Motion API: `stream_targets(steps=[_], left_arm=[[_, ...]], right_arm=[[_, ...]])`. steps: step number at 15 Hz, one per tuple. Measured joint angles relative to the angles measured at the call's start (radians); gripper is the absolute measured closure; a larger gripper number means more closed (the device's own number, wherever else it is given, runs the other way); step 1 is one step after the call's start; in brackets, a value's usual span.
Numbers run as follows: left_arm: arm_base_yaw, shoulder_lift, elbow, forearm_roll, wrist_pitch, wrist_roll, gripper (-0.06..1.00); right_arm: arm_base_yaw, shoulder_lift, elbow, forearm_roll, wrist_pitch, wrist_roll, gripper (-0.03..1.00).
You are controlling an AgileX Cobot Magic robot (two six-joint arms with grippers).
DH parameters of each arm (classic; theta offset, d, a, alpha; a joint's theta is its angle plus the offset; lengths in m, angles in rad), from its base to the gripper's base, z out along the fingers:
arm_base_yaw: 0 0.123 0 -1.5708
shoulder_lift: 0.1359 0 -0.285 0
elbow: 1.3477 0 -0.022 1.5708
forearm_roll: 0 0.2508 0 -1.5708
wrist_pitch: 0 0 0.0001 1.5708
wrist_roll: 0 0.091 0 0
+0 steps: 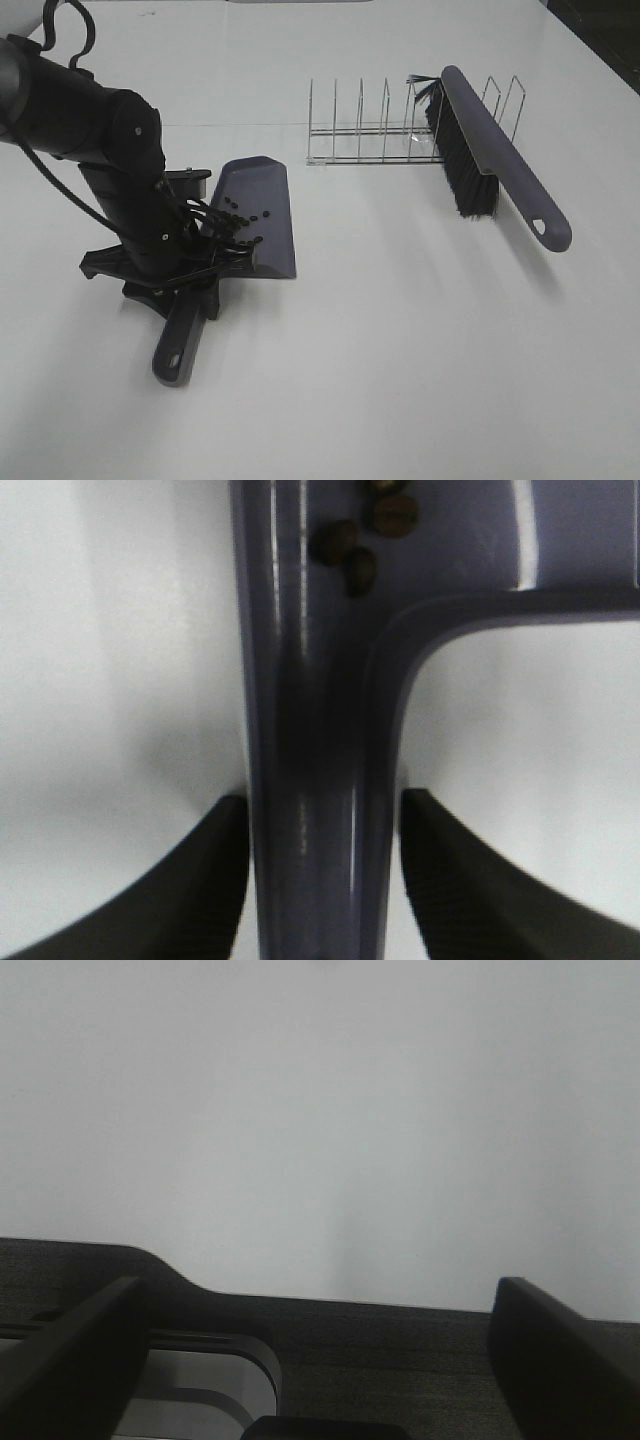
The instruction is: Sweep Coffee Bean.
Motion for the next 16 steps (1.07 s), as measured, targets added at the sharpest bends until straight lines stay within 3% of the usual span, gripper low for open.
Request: stream_targets(steps=[2,3,6,9,11,16], left_arm=[[0.000,0.000,-0.002,-0.002,0.000,0.001,0.27],[0.000,-0.001,-0.002,-0.001,0.005,0.001,0.25],[0.000,-0.060,-0.002,0.056,0.060,0.001,0.25],[0.010,-0.192,-0.002,0.197,0.139,0.000,0.24],[0.061,-0.277,-0.002,0.286,0.220,-0.029,0.24],[0.197,-0.488,0.022,0.319,0.371,0.020,0.24]], right_arm=[[0.000,0.000,0.000,0.000,0.000,0.000,0.16],[0.000,0.000,0.000,0.000,0.000,0.000,0.16],[0.000,0.000,0.000,0.000,0.000,0.000,0.16],[0.000,0.000,0.000,0.000,0.000,0.000,0.16],[0.000,-0.003,0.000,0.000,0.001,-0.001,0.16],[0.000,-0.006,0.000,0.000,0.024,-0.009,0.16]])
